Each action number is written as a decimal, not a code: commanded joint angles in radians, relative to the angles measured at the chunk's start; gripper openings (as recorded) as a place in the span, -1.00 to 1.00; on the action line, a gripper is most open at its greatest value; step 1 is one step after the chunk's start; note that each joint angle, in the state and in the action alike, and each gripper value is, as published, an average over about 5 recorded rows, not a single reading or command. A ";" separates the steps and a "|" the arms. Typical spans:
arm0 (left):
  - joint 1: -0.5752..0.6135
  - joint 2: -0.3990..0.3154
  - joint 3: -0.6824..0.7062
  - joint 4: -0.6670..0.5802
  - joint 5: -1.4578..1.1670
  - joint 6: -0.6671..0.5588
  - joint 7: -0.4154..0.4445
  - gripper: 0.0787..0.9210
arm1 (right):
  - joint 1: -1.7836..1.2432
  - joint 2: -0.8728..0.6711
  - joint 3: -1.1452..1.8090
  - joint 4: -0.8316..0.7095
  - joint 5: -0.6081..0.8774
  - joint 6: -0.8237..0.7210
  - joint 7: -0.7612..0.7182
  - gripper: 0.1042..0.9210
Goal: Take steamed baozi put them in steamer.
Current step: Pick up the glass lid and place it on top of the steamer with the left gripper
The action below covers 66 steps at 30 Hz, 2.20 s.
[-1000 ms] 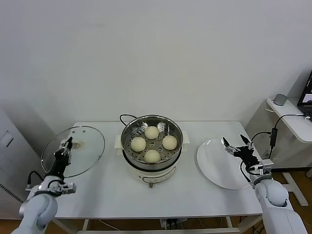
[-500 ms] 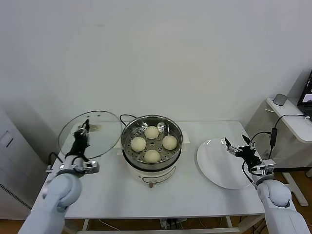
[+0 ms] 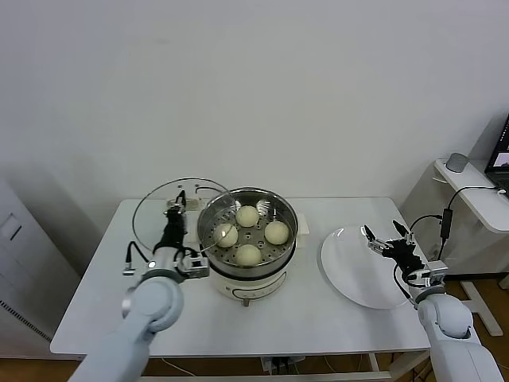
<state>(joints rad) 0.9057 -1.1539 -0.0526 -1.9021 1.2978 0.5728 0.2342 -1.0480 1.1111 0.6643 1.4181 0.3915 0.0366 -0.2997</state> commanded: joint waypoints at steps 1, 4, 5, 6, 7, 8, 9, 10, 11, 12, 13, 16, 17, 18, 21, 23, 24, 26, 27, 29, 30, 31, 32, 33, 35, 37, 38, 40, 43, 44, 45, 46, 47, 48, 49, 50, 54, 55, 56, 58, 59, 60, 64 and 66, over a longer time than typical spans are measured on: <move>-0.048 -0.094 0.130 0.018 0.113 0.080 0.034 -0.95 | -0.001 0.000 0.001 0.000 0.000 0.001 -0.001 0.76; -0.053 -0.118 0.143 0.037 0.127 0.078 0.030 -0.95 | -0.002 0.003 0.000 0.000 0.000 0.001 -0.001 0.76; -0.055 -0.127 0.148 0.043 0.131 0.078 0.027 -0.95 | -0.002 0.004 0.000 0.000 -0.001 0.001 -0.001 0.76; -0.056 -0.136 0.153 0.049 0.134 0.077 0.025 -0.95 | -0.003 0.005 0.000 0.000 -0.001 0.001 -0.001 0.76; -0.058 -0.143 0.158 0.056 0.136 0.076 0.022 -0.95 | -0.003 0.006 0.000 0.000 -0.001 0.002 -0.002 0.76; -0.059 -0.150 0.163 0.062 0.137 0.075 0.019 -0.95 | -0.004 0.006 0.000 0.001 -0.001 0.002 -0.002 0.76; -0.061 -0.156 0.167 0.069 0.137 0.073 0.016 -0.95 | -0.005 0.006 0.000 0.002 -0.001 0.002 -0.002 0.76; -0.062 -0.160 0.171 0.074 0.136 0.070 0.013 -0.95 | -0.006 0.006 0.000 0.003 0.000 0.002 -0.002 0.76; -0.064 -0.163 0.175 0.080 0.135 0.066 0.009 -0.95 | -0.006 0.006 0.000 0.004 0.000 0.002 -0.002 0.76; -0.066 -0.166 0.178 0.086 0.133 0.062 0.005 -0.95 | -0.007 0.005 0.001 0.005 0.000 0.002 -0.003 0.76; -0.068 -0.168 0.180 0.093 0.130 0.057 0.000 -0.95 | -0.008 0.005 0.001 0.005 0.001 0.002 -0.003 0.76; -0.073 -0.172 0.184 0.113 0.120 0.045 -0.014 -0.95 | -0.009 0.005 0.002 0.006 0.000 0.002 -0.003 0.76; -0.074 -0.174 0.184 0.118 0.117 0.042 -0.017 -0.95 | -0.010 0.005 0.002 0.006 0.000 0.003 -0.003 0.76; -0.075 -0.176 0.185 0.122 0.115 0.041 -0.020 -0.95 | -0.011 0.006 0.002 0.007 0.000 0.003 -0.003 0.76; -0.077 -0.184 0.186 0.131 0.106 0.036 -0.032 -0.95 | -0.014 0.009 0.001 0.009 -0.002 0.002 -0.003 0.76; -0.077 -0.190 0.188 0.140 0.098 0.030 -0.043 -0.95 | -0.016 0.011 0.001 0.011 -0.003 0.002 -0.003 0.76; -0.077 -0.192 0.188 0.145 0.095 0.026 -0.048 -0.95 | -0.017 0.011 0.001 0.012 -0.003 0.002 -0.003 0.76; -0.077 -0.197 0.190 0.155 0.091 0.020 -0.057 -0.95 | -0.018 0.012 0.001 0.014 -0.004 0.002 -0.003 0.76; -0.077 -0.200 0.191 0.159 0.091 0.018 -0.060 -0.95 | -0.019 0.012 0.001 0.015 -0.004 0.002 -0.003 0.76; -0.077 -0.205 0.191 0.163 0.092 0.017 -0.064 -0.95 | -0.021 0.011 0.001 0.016 -0.004 0.002 -0.003 0.76; -0.077 -0.207 0.192 0.165 0.093 0.016 -0.065 -0.95 | -0.022 0.011 0.001 0.017 -0.004 0.002 -0.003 0.76; -0.077 -0.209 0.192 0.167 0.094 0.015 -0.066 -0.95 | -0.023 0.011 0.002 0.017 -0.003 0.002 -0.003 0.76; -0.078 -0.211 0.193 0.169 0.095 0.015 -0.067 -0.95 | -0.024 0.011 0.002 0.017 -0.003 0.002 -0.003 0.76; -0.079 -0.212 0.194 0.172 0.095 0.013 -0.069 -0.95 | -0.025 0.011 0.002 0.017 -0.003 0.002 -0.003 0.76; -0.081 -0.213 0.196 0.178 0.095 0.011 -0.072 -0.95 | -0.025 0.011 0.003 0.017 -0.003 0.002 -0.004 0.76; -0.082 -0.214 0.198 0.183 0.095 0.009 -0.075 -0.95 | -0.026 0.011 0.003 0.016 -0.003 0.002 -0.004 0.76; -0.082 -0.215 0.199 0.185 0.095 0.008 -0.075 -0.95 | -0.025 0.011 0.003 0.016 -0.003 0.002 -0.004 0.76; -0.083 -0.216 0.201 0.188 0.094 0.008 -0.075 -0.95 | -0.025 0.012 0.003 0.015 -0.003 0.002 -0.004 0.76; -0.082 -0.218 0.202 0.191 0.092 0.006 -0.075 -0.95 | -0.024 0.013 0.002 0.014 -0.004 0.002 -0.004 0.76; -0.082 -0.218 0.202 0.193 0.091 0.004 -0.076 -0.95 | -0.023 0.013 0.002 0.013 -0.004 0.002 -0.004 0.76; -0.082 -0.219 0.202 0.195 0.090 0.001 -0.078 -0.95 | -0.023 0.014 0.002 0.013 -0.004 0.002 -0.005 0.76; -0.082 -0.219 0.202 0.198 0.088 0.000 -0.080 -0.95 | -0.023 0.014 0.002 0.013 -0.005 0.002 -0.005 0.76; -0.083 -0.219 0.202 0.201 0.087 -0.002 -0.082 -0.95 | -0.022 0.014 0.002 0.012 -0.005 0.002 -0.005 0.76; -0.084 -0.220 0.202 0.204 0.085 -0.004 -0.084 -0.95 | -0.022 0.014 0.002 0.012 -0.005 0.002 -0.005 0.76; -0.085 -0.221 0.202 0.206 0.084 -0.005 -0.085 -0.95 | -0.022 0.015 0.002 0.011 -0.005 0.002 -0.005 0.76; -0.086 -0.222 0.202 0.209 0.082 -0.005 -0.087 -0.95 | -0.022 0.015 0.002 0.011 -0.005 0.002 -0.005 0.76; -0.087 -0.229 0.201 0.219 0.078 -0.008 -0.090 -0.95 | -0.023 0.017 0.002 0.010 -0.006 0.002 -0.006 0.76; -0.086 -0.230 0.202 0.221 0.078 -0.009 -0.090 -0.95 | -0.024 0.017 0.003 0.010 -0.006 0.002 -0.006 0.76; -0.086 -0.232 0.202 0.222 0.078 -0.009 -0.090 -0.95 | -0.025 0.017 0.003 0.010 -0.006 0.003 -0.007 0.76; -0.084 -0.234 0.202 0.223 0.078 -0.011 -0.089 -0.95 | -0.025 0.017 0.005 0.010 -0.007 0.003 -0.007 0.76; -0.084 -0.234 0.203 0.222 0.077 -0.011 -0.089 -0.95 | -0.026 0.017 0.005 0.009 -0.007 0.003 -0.007 0.76; -0.083 -0.234 0.203 0.221 0.077 -0.011 -0.089 -0.95 | -0.026 0.017 0.005 0.009 -0.008 0.003 -0.007 0.76; -0.081 -0.233 0.203 0.220 0.076 -0.009 -0.087 -0.95 | -0.026 0.017 0.006 0.009 -0.008 0.004 -0.007 0.76; -0.080 -0.231 0.202 0.222 0.072 -0.007 -0.085 -0.95 | -0.026 0.018 0.006 0.009 -0.008 0.004 -0.008 0.76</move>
<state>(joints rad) 0.8228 -1.3860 0.1499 -1.6851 1.3749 0.5646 0.1469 -1.0738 1.1286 0.6697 1.4272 0.3838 0.0394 -0.3074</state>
